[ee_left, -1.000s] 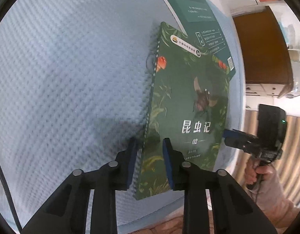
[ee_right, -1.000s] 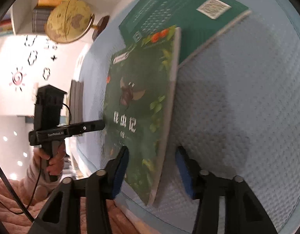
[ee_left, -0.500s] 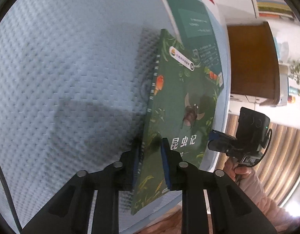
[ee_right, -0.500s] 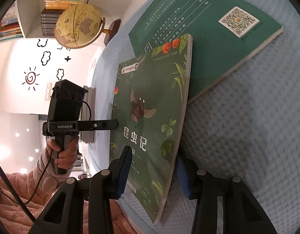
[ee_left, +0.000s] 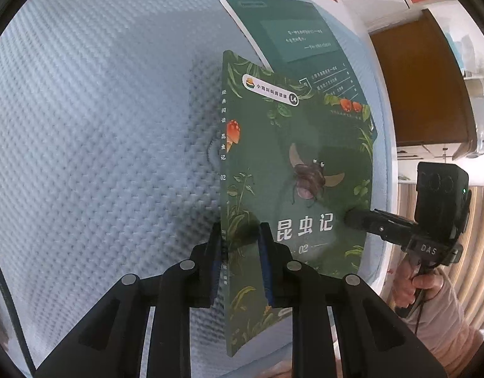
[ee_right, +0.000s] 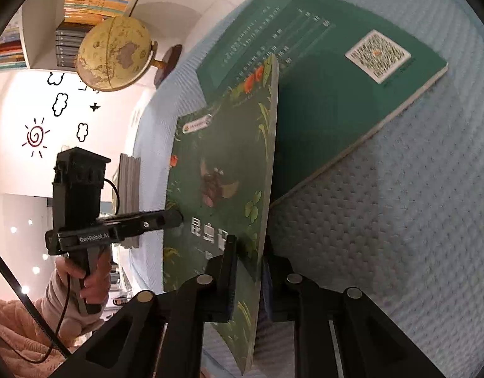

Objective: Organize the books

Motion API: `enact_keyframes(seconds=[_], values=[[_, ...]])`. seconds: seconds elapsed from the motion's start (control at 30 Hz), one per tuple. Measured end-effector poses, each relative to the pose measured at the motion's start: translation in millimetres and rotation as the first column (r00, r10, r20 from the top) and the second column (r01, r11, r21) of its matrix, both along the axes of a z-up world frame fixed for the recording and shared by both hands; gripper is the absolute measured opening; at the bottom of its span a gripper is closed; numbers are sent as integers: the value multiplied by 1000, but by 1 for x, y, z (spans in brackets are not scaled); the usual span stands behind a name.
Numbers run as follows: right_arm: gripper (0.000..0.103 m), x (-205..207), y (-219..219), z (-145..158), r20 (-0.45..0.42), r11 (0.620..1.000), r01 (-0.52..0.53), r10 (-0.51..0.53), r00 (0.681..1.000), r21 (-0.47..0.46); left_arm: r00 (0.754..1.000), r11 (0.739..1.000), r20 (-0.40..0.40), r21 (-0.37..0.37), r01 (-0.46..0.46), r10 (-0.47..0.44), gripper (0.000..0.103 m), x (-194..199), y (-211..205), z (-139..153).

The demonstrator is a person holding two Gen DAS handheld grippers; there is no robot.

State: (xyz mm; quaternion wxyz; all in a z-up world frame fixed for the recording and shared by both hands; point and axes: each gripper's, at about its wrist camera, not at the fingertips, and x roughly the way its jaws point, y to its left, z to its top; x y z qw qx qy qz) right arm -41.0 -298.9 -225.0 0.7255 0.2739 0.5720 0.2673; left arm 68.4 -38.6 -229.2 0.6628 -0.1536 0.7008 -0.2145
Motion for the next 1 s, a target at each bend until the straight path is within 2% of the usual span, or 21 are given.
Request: enact_keyframes(seconds=[0.33,1.0], values=[[15,-1,10,18,41,1000,5,-4,999,-25,994,998,94,38,52,-56,18,-5,-17,32],[15,-16,1,65,115,999,28,-24,993,-32,984,998,165,1,60,-60,18,-1,20,68]])
